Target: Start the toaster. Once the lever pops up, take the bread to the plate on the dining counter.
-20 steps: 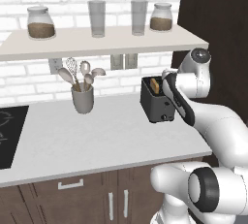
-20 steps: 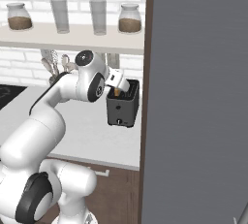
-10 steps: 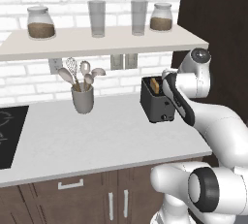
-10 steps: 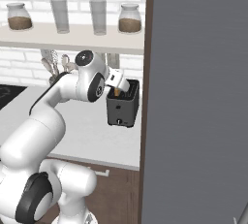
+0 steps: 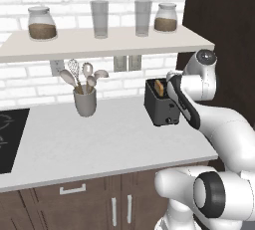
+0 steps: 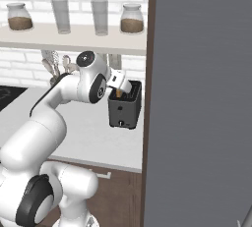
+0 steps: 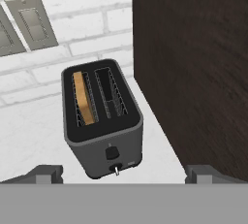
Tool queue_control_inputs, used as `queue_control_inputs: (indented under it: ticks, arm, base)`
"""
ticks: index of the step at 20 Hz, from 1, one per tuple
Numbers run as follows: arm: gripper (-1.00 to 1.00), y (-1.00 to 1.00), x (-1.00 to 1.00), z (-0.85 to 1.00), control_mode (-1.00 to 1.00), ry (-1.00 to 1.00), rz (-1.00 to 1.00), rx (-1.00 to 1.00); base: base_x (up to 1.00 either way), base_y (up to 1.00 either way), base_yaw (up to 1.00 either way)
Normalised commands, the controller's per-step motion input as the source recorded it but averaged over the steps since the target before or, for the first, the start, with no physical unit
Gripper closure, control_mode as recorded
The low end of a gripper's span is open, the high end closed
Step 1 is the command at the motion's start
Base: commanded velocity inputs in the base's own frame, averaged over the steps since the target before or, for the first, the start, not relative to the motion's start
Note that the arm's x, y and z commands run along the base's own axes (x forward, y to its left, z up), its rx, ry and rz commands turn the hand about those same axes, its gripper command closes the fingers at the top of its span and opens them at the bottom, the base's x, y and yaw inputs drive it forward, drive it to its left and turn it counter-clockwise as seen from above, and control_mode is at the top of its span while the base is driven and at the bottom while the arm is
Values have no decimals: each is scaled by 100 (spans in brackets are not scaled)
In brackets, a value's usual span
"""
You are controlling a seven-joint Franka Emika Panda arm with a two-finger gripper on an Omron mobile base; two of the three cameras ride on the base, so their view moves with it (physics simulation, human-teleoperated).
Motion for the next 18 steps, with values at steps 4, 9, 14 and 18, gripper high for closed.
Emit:
queue_control_inputs:
  ticks: [4, 9, 14, 18]
  arm:
    - [-100, 0, 0, 0, -100, 0, 0, 0]
    - [-100, 0, 0, 0, -100, 0, 0, 0]
    - [-100, 0, 0, 0, -100, 0, 0, 0]
    - [-100, 0, 0, 0, -100, 0, 0, 0]
  base:
    - [0, 0, 0]
    - [0, 0, 0]
    - [0, 0, 0]
    - [0, 0, 0]
